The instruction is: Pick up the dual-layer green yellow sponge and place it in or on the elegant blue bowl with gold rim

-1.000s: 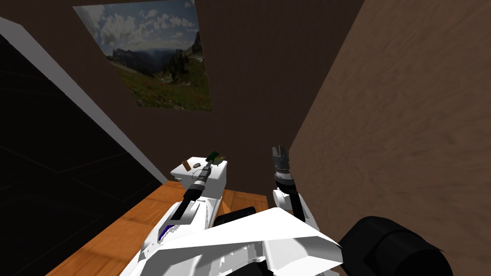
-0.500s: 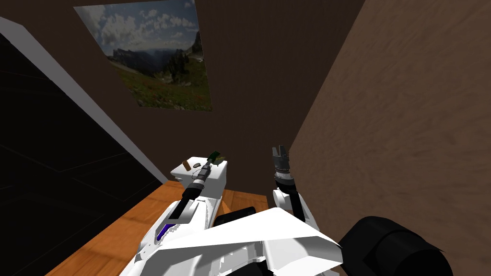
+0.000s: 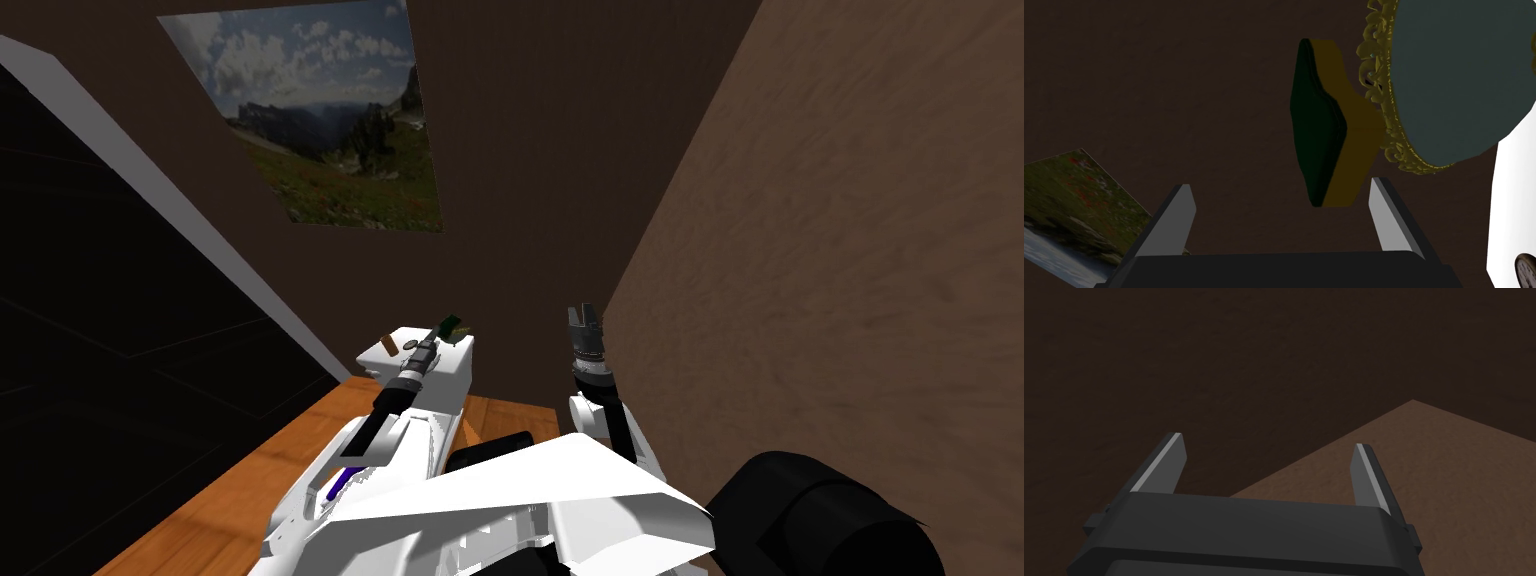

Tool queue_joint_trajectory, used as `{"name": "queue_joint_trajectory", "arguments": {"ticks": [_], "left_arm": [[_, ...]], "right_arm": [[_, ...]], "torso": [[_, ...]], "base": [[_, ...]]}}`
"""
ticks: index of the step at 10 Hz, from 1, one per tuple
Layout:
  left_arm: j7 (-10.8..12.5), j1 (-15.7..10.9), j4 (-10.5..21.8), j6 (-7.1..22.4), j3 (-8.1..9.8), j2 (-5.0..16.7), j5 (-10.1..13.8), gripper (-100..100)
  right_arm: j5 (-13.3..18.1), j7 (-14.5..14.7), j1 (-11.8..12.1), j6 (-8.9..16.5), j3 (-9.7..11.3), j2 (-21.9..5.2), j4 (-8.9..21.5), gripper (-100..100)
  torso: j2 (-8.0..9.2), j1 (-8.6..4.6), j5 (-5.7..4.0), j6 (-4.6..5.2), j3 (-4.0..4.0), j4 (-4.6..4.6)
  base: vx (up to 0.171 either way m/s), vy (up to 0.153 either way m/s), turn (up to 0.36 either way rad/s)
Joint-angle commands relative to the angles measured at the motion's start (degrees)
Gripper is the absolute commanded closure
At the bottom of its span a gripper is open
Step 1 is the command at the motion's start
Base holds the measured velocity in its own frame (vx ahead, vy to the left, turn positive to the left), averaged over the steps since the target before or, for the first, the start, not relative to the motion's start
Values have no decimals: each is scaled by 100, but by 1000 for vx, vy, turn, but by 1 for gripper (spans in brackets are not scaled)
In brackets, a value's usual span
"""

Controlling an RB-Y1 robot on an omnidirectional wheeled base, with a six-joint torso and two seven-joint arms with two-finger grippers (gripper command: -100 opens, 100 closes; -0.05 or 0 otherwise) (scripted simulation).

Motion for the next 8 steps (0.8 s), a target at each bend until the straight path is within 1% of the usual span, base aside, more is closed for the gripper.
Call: {"name": "queue_joint_trajectory", "arguments": {"ticks": [1,2,3,4,8], "left_arm": [[55,24,-225,198,4,73,21,-100],[86,43,-366,308,5,117,32,-100],[64,29,-272,227,4,88,24,-100],[69,31,-288,249,3,90,25,0],[69,31,-286,247,3,90,25,0]], "right_arm": [[0,0,0,0,0,0,0,0],[0,0,0,0,0,0,0,0],[0,0,0,0,0,0,0,0],[0,0,0,0,0,0,0,0],[0,0,0,0,0,0,0,0]], "torso": [[0,0,0,0,0,0],[0,0,0,0,0,0],[0,0,0,0,0,0],[-1,1,1,0,-1,-1],[-2,2,1,0,-1,-1]], "base": [[-1,-5,7],[-1,-5,8],[0,0,0],[0,0,0],[0,0,0]]}}
